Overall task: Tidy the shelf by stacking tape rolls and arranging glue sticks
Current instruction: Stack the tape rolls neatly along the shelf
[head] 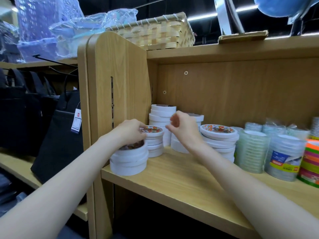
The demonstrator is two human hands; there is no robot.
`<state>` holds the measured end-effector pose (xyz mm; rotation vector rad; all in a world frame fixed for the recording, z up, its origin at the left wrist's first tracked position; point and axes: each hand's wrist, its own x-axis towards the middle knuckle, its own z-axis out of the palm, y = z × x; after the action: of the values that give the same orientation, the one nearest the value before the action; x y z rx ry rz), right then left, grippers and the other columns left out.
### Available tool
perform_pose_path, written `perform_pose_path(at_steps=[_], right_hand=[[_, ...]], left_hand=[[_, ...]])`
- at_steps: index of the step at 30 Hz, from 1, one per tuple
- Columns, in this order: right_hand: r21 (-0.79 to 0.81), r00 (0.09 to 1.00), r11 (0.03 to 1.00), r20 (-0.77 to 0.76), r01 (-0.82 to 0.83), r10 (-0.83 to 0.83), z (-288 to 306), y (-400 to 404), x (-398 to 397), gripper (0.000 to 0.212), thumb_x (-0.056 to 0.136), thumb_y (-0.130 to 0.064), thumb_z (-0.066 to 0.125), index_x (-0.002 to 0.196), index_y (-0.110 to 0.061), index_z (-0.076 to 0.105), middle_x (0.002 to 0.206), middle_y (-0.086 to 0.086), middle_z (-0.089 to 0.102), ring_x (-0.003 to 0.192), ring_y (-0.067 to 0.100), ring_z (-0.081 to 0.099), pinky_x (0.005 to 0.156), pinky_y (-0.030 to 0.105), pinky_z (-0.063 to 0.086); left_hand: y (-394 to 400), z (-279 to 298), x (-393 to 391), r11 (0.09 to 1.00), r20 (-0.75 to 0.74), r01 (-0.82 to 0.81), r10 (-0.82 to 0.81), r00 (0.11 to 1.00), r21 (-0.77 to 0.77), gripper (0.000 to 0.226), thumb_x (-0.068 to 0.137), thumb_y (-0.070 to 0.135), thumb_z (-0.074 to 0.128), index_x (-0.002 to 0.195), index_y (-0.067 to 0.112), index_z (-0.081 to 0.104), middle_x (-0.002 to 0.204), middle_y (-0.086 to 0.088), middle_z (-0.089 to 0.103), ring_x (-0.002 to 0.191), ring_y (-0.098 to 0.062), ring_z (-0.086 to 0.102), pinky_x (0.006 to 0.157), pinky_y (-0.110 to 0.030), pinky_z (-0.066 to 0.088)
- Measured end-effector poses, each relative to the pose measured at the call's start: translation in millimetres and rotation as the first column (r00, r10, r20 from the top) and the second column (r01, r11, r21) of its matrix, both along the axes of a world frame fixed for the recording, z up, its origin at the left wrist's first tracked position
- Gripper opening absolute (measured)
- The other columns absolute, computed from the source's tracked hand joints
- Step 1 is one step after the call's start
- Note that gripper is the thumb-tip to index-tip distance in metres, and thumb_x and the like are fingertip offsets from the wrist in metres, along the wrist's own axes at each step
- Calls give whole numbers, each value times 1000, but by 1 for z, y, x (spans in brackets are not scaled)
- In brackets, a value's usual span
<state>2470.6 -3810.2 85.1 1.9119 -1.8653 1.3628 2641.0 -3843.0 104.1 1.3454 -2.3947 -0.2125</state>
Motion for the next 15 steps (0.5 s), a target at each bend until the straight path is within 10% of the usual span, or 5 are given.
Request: perform_pose_path(at_steps=[3, 6, 9, 15], right_hand=[[-68, 948, 991, -287, 119, -134, 27, -14, -6, 34, 86, -23, 64, 112, -5, 52, 111, 11, 56, 105, 26, 50, 87, 30, 36], [-7, 812, 936, -494, 352, -309, 35, -32, -8, 52, 84, -42, 62, 117, -7, 43, 115, 12, 58, 111, 30, 50, 97, 37, 30], [63, 834, 919, -450, 388, -321, 39, -41, -9, 50, 85, -43, 62, 112, -6, 43, 111, 15, 62, 107, 33, 57, 91, 39, 35], [40, 922, 963, -300, 268, -244, 44, -52, -15, 41, 79, -33, 71, 101, -3, 54, 105, 18, 60, 99, 37, 55, 76, 39, 43]], left_hand=[[-6, 5, 0, 999, -64, 35, -34, 997, 16, 51, 94, 23, 48, 142, 15, 35, 140, -8, 46, 124, -23, 46, 96, -28, 37], [-16, 11, -8, 998, -98, 62, -59, 993, 29, 50, 95, 16, 45, 143, 12, 33, 141, -10, 44, 116, -20, 48, 86, -24, 41], [-28, 15, -24, 992, -77, 99, -93, 993, 79, 43, 92, 7, 41, 135, 13, 46, 118, -15, 59, 92, -19, 52, 66, -23, 39], [-53, 11, -40, 989, 5, 51, -52, 999, 142, 33, 90, 7, 41, 121, 9, 53, 122, -12, 56, 115, -28, 52, 90, -33, 41]])
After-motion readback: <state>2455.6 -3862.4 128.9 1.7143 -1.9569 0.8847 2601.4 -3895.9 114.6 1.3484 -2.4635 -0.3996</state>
